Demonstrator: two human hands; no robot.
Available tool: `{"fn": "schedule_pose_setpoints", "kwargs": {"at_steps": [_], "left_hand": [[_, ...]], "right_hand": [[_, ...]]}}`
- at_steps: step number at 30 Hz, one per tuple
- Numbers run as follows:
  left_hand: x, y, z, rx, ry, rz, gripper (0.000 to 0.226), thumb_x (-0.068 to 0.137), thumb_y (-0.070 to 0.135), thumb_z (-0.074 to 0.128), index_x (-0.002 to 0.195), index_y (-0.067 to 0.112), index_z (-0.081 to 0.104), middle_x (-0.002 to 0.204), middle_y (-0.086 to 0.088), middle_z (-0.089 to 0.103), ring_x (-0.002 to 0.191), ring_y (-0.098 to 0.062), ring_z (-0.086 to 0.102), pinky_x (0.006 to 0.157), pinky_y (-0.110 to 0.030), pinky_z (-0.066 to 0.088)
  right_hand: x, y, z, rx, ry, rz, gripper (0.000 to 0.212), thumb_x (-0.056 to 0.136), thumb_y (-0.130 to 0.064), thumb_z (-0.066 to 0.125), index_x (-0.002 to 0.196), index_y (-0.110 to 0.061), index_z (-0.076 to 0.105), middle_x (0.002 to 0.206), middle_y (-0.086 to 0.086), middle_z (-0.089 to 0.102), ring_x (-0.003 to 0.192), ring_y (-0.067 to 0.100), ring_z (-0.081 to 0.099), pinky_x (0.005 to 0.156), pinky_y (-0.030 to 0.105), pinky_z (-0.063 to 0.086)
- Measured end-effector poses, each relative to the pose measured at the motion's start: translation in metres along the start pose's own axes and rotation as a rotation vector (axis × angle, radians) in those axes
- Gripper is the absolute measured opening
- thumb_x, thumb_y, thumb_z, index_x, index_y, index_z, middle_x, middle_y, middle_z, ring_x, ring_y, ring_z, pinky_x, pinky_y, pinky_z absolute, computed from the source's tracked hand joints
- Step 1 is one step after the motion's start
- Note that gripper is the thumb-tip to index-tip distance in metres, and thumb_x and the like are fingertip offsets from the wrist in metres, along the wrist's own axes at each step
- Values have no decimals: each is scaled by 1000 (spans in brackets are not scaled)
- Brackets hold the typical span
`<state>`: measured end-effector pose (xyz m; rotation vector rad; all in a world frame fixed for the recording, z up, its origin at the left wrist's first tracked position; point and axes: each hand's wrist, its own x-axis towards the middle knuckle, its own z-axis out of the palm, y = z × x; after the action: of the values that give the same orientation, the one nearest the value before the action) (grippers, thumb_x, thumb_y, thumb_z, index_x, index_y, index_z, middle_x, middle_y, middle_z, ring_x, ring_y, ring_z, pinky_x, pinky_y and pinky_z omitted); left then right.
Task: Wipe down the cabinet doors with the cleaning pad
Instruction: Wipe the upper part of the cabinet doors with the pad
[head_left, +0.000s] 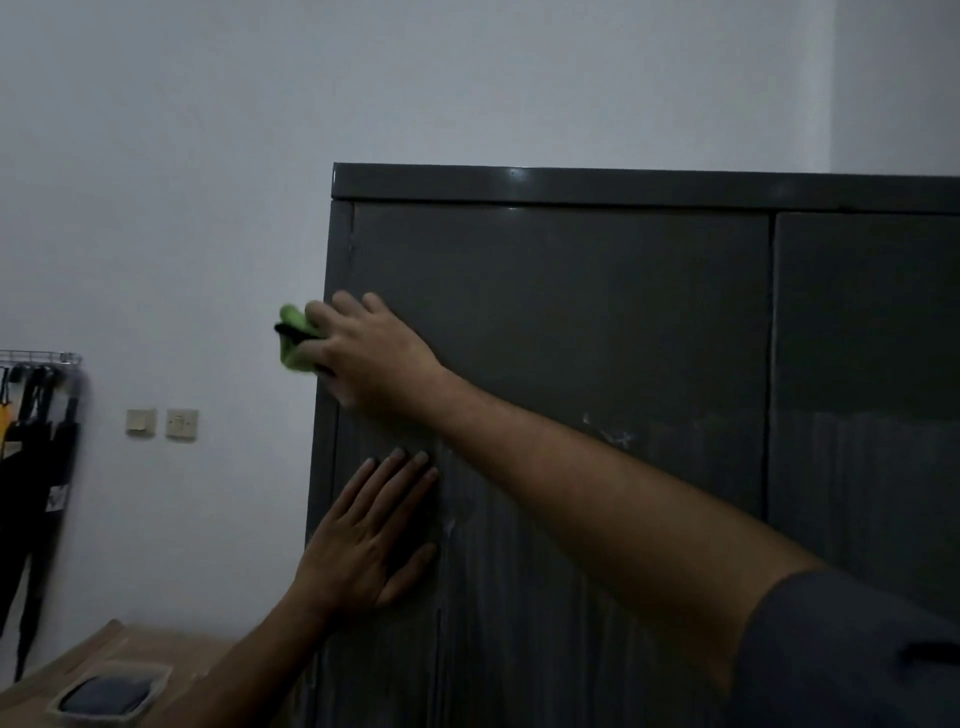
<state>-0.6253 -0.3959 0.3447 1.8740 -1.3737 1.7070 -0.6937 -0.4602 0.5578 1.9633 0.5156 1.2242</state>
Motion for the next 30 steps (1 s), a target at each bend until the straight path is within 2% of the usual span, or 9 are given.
{"fn": "schedule_pose_setpoints", "kwargs": {"at_steps": [6, 11, 15, 17, 20, 22, 25, 27, 30], "left_hand": [[0, 1, -6, -21, 19, 10, 70, 107, 54, 36, 162, 12, 32, 170, -13, 29, 161, -28, 19, 132, -43, 10], [-8, 7, -8, -2, -5, -19, 71, 104, 50, 42, 162, 12, 30, 170, -15, 29, 161, -27, 16, 132, -42, 8], [-10, 10, -7, -27, 55, 0, 63, 108, 48, 40, 149, 2, 50, 155, -24, 49, 147, -38, 41, 132, -41, 13], [-14, 5, -7, -15, 31, 40, 64, 107, 48, 41, 152, 2, 46, 158, -23, 44, 151, -36, 35, 132, -41, 13], [-22, -3, -6, 15, -30, 76, 69, 108, 52, 38, 160, 7, 33, 167, -17, 32, 159, -30, 21, 132, -43, 12], [-28, -3, -3, 17, -32, 79, 70, 108, 54, 36, 160, 7, 32, 168, -17, 31, 160, -30, 19, 132, -43, 11], [-33, -2, 3, -29, 25, 91, 71, 106, 51, 44, 157, 4, 36, 163, -21, 38, 156, -34, 28, 132, -45, 14], [-35, -4, 5, -12, 23, 96, 72, 105, 52, 44, 158, 4, 34, 165, -19, 35, 157, -34, 26, 132, -45, 14], [-36, -6, 6, 38, -25, 99, 74, 108, 56, 34, 162, 7, 27, 173, -13, 20, 161, -29, 17, 133, -43, 9]], "right_hand": [[-41, 38, -19, 27, -118, -309, 33, 94, -41, 55, 124, -38, 66, 126, -1, 56, 110, 20, 48, 89, 36, 39], [-45, 31, -15, 62, 127, 340, 33, 89, -32, 62, 120, -26, 71, 119, 10, 60, 101, 33, 54, 82, 44, 43], [-71, -19, 3, 98, -55, -190, 32, 90, -36, 61, 120, -29, 70, 124, 6, 61, 103, 26, 55, 83, 39, 39], [-67, -3, -5, 60, -106, -273, 32, 92, -42, 55, 120, -33, 69, 123, 2, 60, 107, 23, 53, 85, 38, 38], [-52, 9, -8, 77, 44, 176, 34, 91, -39, 58, 122, -29, 69, 122, 5, 58, 106, 26, 52, 84, 41, 39], [-56, -8, -3, 115, 97, 313, 38, 90, -35, 60, 127, -29, 67, 125, 7, 57, 104, 29, 51, 82, 42, 38], [-78, -34, 4, 85, -74, -129, 37, 94, -38, 54, 129, -32, 63, 134, 5, 55, 111, 26, 51, 87, 40, 38], [-80, -19, -2, 28, -101, -223, 35, 94, -41, 53, 125, -32, 65, 133, 4, 56, 113, 25, 52, 88, 40, 37], [-75, -5, -4, 98, 63, 280, 35, 91, -35, 59, 123, -29, 69, 124, 7, 58, 105, 29, 52, 84, 42, 39]]}}
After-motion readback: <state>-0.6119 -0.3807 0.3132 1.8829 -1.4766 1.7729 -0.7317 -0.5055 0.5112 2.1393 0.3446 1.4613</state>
